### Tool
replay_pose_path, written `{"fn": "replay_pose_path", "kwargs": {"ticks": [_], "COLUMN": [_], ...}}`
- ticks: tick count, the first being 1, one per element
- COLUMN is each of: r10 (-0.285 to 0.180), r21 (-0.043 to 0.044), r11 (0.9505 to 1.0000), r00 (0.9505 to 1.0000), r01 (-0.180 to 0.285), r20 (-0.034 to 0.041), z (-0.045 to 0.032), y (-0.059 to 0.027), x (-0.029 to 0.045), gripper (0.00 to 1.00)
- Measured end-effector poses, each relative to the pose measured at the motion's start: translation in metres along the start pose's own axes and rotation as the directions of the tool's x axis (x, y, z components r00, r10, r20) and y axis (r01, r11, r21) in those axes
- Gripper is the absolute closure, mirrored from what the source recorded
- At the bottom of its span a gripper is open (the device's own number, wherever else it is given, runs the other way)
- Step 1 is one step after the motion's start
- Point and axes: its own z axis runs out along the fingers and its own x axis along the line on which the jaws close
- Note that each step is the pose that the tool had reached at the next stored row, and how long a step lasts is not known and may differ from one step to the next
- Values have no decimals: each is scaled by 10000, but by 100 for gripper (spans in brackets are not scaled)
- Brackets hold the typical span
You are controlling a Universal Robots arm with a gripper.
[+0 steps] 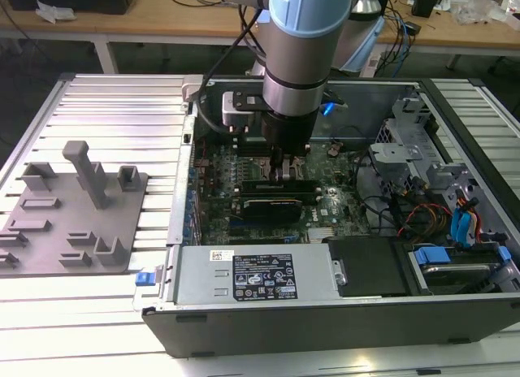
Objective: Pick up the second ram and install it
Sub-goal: 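Insert the second ram into the second slot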
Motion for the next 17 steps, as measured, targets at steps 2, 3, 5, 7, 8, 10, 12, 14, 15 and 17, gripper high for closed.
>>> {"fn": "replay_pose_path", "kwargs": {"ticks": [2, 3, 5, 7, 8, 10, 12, 14, 15, 17], "r10": [2, 8, 104, 112, 109, -19, -38, -34, -33, -34], "r21": [2, 2, 9, 10, 10, 1, -1, 0, 0, -1], "r11": [10000, 10000, 9999, 9999, 9999, 10000, 10000, 10000, 10000, 10000], "r00": [10000, 10000, 9999, 9999, 9999, 10000, 10000, 10000, 10000, 10000], "r01": [-2, -8, -104, -112, -109, 19, 38, 34, 33, 34], "r20": [-1, -1, 0, 1, 1, -2, -1, 0, -1, -3], "z": [2, 2, 4, 4, 4, 4, 5, 7, 6, 15], "y": [13, 13, 13, 13, 13, 14, 13, 13, 13, 13], "x": [-1, 0, 0, 0, 0, 0, 0, 1, 1, 3], "gripper": [91, 91, 91, 91, 91, 91, 91, 91, 91, 91]}}
